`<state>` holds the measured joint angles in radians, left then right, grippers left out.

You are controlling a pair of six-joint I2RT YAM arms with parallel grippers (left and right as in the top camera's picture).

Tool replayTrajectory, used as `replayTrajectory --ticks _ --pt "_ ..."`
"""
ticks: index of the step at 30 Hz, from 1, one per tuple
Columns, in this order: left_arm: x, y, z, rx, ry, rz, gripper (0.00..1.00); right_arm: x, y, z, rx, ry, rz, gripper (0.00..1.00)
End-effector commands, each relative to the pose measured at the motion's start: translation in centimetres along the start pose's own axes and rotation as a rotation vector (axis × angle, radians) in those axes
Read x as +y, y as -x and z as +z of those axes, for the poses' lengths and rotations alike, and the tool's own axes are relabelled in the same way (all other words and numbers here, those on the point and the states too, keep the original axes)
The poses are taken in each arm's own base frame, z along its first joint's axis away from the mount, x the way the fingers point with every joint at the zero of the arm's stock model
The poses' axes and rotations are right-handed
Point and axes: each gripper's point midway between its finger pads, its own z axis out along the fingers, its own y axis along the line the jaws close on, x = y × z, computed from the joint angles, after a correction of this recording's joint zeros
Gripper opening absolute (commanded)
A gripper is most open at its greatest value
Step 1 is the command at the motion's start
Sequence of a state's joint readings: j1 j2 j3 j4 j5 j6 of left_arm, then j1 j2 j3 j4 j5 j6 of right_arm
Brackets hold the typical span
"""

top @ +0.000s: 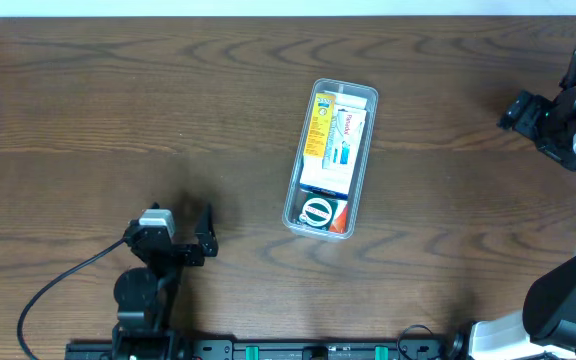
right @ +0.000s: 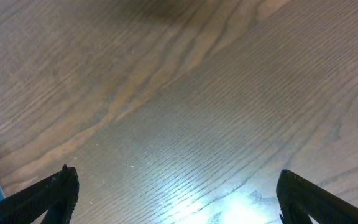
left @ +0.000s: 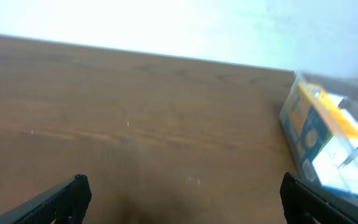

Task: Pack container

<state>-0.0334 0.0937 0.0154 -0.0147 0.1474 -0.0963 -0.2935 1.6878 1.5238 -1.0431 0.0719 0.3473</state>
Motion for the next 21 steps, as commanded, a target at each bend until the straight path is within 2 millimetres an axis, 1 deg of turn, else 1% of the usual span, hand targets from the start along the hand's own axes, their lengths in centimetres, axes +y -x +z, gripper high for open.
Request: replayTrajectory --ticks 1,3,5,6,21 --pt "-0.07 0.10 -0.38 -0.023 -0.008 0.012 0.98 -0.11 0.14 -0.10 -0.005 -0.005 0.008 0.99" --pt "-0.24 0.78 -0.45 -0.052 -0.014 0.015 0.98 -0.10 0.15 -0.10 -0.005 -0.005 0.008 0.99" --pt "-0.17 0.33 -0.46 -0.034 -0.011 0.013 0.98 -0.11 0.15 -0.10 -0.006 -0.006 0.008 0.99" --pt "-0.20 0.54 -0.47 -0.043 -0.013 0.014 0.98 -0.10 0.15 -0.10 -0.005 -0.005 0.008 0.99" --pt "-0.17 0.36 -0.44 -0.035 -0.011 0.013 0.98 -0.10 0.15 -0.10 -0.005 -0.005 0.008 0.99"
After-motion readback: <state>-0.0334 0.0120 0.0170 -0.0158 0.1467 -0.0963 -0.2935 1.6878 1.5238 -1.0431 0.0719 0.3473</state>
